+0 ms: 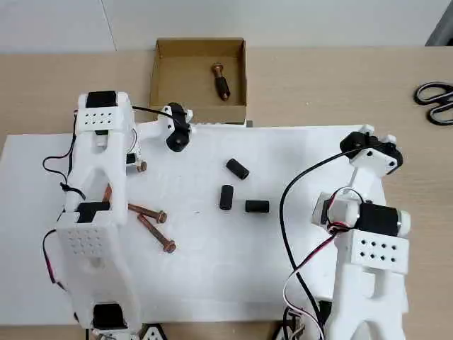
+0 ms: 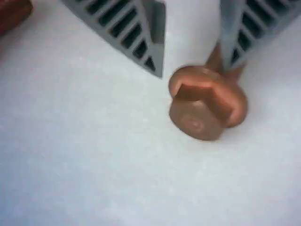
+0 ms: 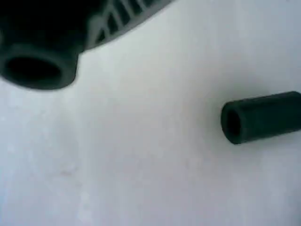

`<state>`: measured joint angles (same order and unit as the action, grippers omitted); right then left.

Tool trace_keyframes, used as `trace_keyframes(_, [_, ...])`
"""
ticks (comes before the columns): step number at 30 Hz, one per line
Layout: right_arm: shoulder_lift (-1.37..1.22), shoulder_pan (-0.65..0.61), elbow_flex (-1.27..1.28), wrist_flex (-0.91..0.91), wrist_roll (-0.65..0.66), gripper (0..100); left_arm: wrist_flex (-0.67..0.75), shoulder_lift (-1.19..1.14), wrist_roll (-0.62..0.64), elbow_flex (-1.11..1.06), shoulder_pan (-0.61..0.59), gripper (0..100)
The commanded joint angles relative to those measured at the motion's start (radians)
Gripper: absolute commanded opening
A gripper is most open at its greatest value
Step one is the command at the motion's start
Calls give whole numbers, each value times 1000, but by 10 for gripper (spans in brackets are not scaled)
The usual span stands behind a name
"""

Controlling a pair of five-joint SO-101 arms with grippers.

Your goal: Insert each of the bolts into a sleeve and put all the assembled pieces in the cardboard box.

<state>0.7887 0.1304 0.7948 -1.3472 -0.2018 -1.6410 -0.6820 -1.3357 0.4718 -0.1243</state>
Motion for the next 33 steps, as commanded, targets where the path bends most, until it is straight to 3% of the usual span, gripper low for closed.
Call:
trace_keyframes(1, [22,4,-11,12,-6,3,12,-48,-115,-2,-6,85])
trace_keyframes(18, [22,5,-12,8,-6,3,52,-84,-43,-1,-2,78])
trace_keyframes(23, [22,7,-14,8,-6,3,51,-83,-43,-1,0,6])
trace_keyframes(28, [24,7,-14,8,-6,3,-21,-81,-43,19,0,5])
trace_keyframes(33, [81,4,-14,12,-6,3,-110,-81,-8,183,0,5])
